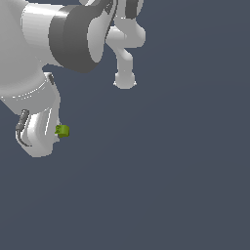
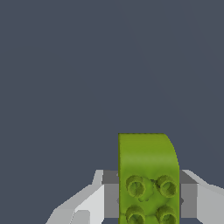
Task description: Pick up the object and move it to a goal position.
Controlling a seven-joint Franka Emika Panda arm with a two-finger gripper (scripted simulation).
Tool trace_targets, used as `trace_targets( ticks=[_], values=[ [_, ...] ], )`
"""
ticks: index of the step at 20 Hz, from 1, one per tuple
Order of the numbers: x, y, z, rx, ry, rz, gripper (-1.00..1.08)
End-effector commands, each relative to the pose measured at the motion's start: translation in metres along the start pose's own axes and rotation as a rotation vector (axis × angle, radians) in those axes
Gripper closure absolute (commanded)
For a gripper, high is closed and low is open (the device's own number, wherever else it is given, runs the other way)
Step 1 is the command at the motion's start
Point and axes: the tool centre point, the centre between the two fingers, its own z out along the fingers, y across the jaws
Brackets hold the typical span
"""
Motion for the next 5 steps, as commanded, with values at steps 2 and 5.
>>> trace_targets(
  ticks=[2,5],
  values=[
    [0.0031,-0.0007,-0.004,0.0,0.0,-0.001,1.08],
    [0.0038,-0.0009,-0.0048,0.0,0.0,-0.001,1.08]
  ],
)
